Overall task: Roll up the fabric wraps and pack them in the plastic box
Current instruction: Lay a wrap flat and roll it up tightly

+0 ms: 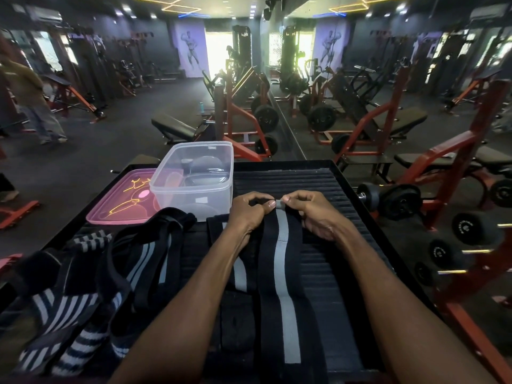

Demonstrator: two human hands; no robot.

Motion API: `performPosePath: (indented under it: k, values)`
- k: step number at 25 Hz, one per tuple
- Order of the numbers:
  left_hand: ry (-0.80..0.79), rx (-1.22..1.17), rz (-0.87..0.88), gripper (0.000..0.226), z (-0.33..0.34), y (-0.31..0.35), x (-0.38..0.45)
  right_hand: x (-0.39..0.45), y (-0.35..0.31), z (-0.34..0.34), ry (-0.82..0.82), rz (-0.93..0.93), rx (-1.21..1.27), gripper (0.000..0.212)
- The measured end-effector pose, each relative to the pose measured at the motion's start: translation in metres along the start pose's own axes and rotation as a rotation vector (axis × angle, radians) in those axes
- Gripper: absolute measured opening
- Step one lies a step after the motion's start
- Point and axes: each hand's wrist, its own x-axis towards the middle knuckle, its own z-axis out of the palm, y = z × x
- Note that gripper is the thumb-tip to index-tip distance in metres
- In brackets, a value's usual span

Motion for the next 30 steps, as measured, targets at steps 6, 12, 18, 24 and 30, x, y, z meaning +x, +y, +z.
performPosePath:
  k: [6, 12, 18, 24, 30]
  values:
    - [-0.070, -0.081, -0.053, 0.012, 0.002, 0.002, -0.003, 0.005, 0.005, -0.005, 0.090, -0.180, -0.217, 0.005]
    - [-0.046, -0.039, 0.034, 0.013, 0.001, 0.002, -0.002, -0.004, -0.003, -0.003, 0.018, -0.089, -0.128, 0.013]
    - [-0.116, -0.099, -0.009, 0.017, 0.002, 0.001, -0.003, 0.002, 0.001, -0.007, 0.091, -0.134, -0.162, 0.012]
    - [-0.061, -0.077, -0.029, 0.006, 0.002, 0.000, -0.001, 0.002, -0.001, -0.002, 0.117, -0.134, -0.086, 0.009]
    - [0.008, 0.028, 0.122, 0.014, 0.008, -0.007, -0.001, -0.003, -0.001, 0.009, 0.052, -0.031, -0.396, 0.044]
